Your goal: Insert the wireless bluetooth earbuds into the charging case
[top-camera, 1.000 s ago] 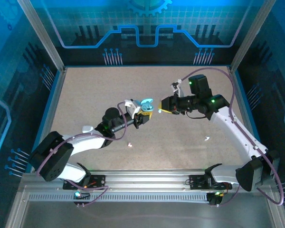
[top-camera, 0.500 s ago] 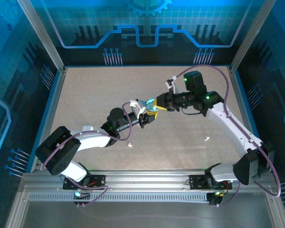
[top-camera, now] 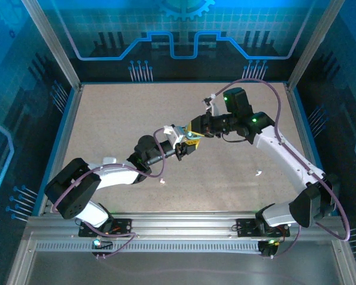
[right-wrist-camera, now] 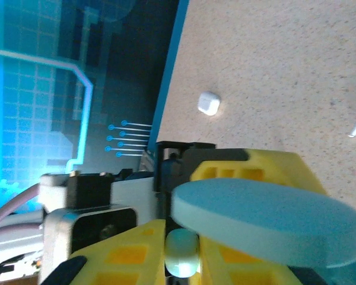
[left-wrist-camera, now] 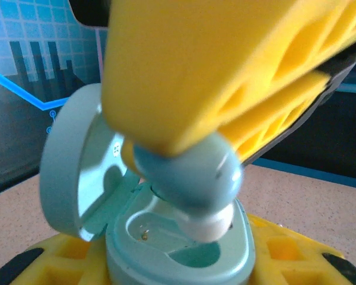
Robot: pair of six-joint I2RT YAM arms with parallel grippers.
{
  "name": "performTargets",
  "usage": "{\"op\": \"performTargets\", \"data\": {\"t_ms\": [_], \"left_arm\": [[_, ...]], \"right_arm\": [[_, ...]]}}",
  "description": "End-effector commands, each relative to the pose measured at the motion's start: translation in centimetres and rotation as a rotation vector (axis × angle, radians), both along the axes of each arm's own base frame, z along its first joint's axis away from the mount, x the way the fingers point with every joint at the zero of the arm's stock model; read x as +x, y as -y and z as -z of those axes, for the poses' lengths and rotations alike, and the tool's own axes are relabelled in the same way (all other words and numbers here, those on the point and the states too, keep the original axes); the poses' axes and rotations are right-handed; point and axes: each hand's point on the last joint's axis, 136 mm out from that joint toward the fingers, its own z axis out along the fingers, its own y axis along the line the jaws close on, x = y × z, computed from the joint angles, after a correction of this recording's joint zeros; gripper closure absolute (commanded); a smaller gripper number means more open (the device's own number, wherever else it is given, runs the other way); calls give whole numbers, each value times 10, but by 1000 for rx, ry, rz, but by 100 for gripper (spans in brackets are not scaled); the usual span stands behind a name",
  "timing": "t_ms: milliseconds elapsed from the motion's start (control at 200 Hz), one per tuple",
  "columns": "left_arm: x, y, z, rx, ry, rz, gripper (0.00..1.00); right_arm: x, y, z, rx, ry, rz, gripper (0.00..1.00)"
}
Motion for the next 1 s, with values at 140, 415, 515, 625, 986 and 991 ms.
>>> {"op": "performTargets", "data": {"t_ms": [140, 415, 515, 625, 986, 991], "left_arm": [[-1, 3, -27, -70, 65, 8, 68], [1, 1, -30, -89, 56, -11, 68], [3, 0, -32, -96, 62, -19, 68], [3, -1, -35, -104, 66, -23, 68], [-1, -1, -40, -114, 75, -9, 68], [-1, -1, -40, -113, 75, -10, 68]], "right_arm": [[5, 4, 5, -53, 40, 37, 80], [-1, -6, 6, -42, 26, 1, 80], [-4, -4, 13, -64, 13, 3, 80], [-5, 0, 20, -92, 7, 12, 80], [-4, 5, 25, -170, 23, 28, 77], [-4, 5, 25, -171, 24, 28, 77]]}}
